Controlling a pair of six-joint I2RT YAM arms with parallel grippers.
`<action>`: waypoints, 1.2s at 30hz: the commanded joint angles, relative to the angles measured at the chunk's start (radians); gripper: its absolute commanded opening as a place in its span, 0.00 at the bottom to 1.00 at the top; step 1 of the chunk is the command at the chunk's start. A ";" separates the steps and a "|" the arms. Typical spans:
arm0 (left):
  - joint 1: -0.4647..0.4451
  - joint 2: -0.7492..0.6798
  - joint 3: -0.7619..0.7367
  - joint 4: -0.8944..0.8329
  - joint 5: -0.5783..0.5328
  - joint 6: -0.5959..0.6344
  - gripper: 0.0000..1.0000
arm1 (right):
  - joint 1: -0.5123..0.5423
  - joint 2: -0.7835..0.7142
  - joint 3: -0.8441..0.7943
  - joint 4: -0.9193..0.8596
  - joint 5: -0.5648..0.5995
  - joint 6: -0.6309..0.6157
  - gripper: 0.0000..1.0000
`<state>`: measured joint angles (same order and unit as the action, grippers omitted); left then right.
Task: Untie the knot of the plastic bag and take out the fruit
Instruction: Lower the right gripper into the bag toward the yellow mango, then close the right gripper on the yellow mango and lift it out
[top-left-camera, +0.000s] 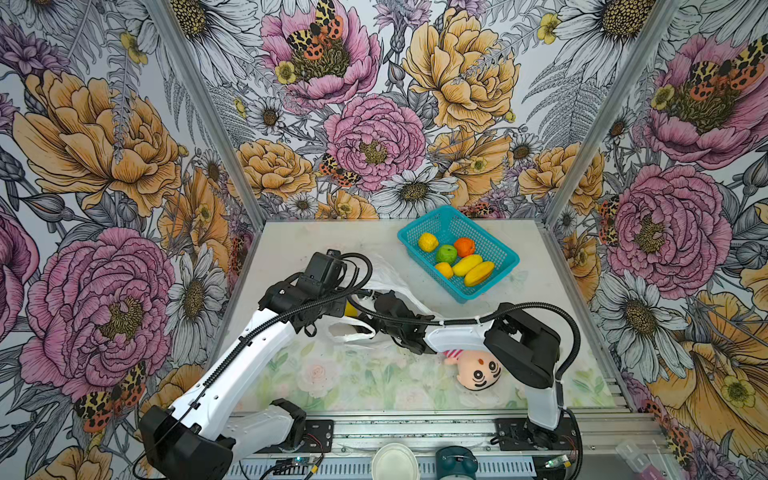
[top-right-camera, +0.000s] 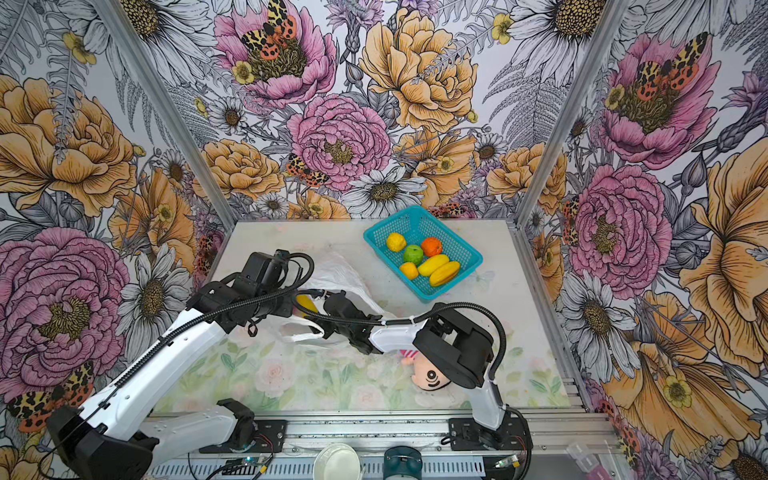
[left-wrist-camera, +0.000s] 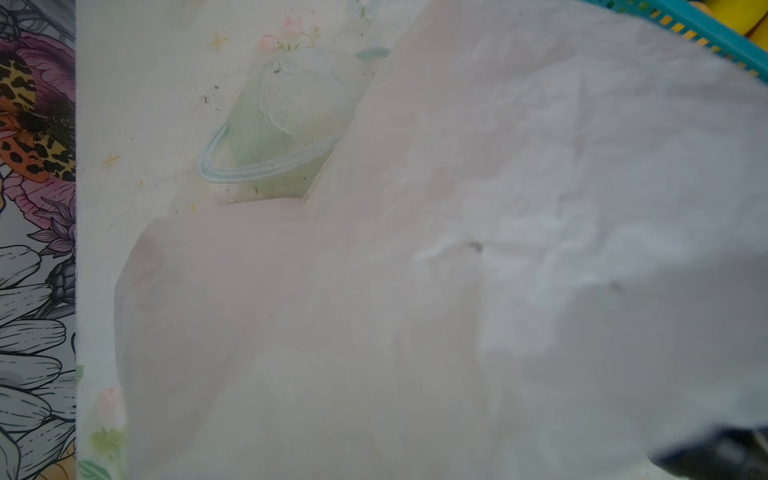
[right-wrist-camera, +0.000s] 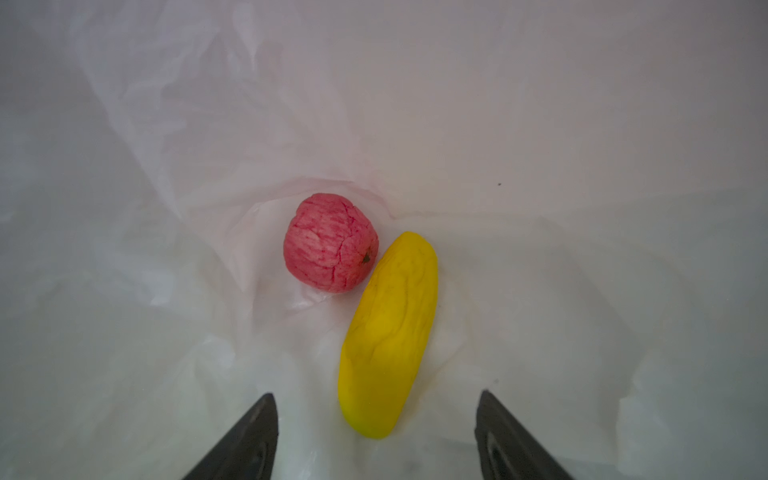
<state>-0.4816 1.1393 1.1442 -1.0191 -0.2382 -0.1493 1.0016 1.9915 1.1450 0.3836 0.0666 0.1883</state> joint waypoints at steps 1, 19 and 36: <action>0.008 -0.010 -0.009 0.024 0.022 -0.004 0.00 | -0.009 0.096 0.091 0.028 0.082 0.143 0.77; 0.020 -0.007 -0.011 0.023 0.022 -0.004 0.00 | -0.017 0.293 0.318 -0.137 0.065 0.198 0.52; 0.038 0.012 -0.014 0.024 0.057 -0.004 0.00 | -0.023 -0.091 -0.028 0.017 0.017 0.158 0.25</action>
<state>-0.4538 1.1416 1.1442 -1.0195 -0.2070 -0.1493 0.9821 1.9728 1.1473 0.3214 0.1089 0.3668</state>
